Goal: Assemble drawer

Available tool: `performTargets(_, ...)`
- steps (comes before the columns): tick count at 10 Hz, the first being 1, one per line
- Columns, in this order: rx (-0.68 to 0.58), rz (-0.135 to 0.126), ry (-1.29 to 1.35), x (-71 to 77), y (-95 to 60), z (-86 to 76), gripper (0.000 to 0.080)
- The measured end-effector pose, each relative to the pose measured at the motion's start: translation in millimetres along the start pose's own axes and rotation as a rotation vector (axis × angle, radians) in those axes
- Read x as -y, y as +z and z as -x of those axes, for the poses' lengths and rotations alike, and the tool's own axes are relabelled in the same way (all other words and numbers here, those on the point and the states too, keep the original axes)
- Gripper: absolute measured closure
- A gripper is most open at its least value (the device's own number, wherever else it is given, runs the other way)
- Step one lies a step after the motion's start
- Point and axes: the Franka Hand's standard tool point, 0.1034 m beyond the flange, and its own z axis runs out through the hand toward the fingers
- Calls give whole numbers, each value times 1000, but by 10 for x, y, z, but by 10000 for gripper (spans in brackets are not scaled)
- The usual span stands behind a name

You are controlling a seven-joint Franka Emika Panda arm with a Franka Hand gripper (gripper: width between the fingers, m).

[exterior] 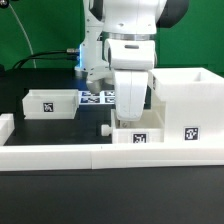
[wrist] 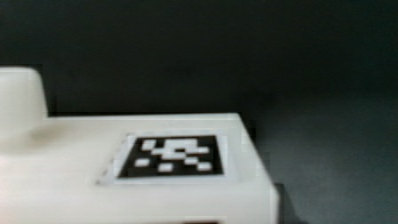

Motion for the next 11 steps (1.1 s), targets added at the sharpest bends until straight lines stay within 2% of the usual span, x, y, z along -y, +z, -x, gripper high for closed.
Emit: performTargets(11,20,6,-49,-9,0,-9,757)
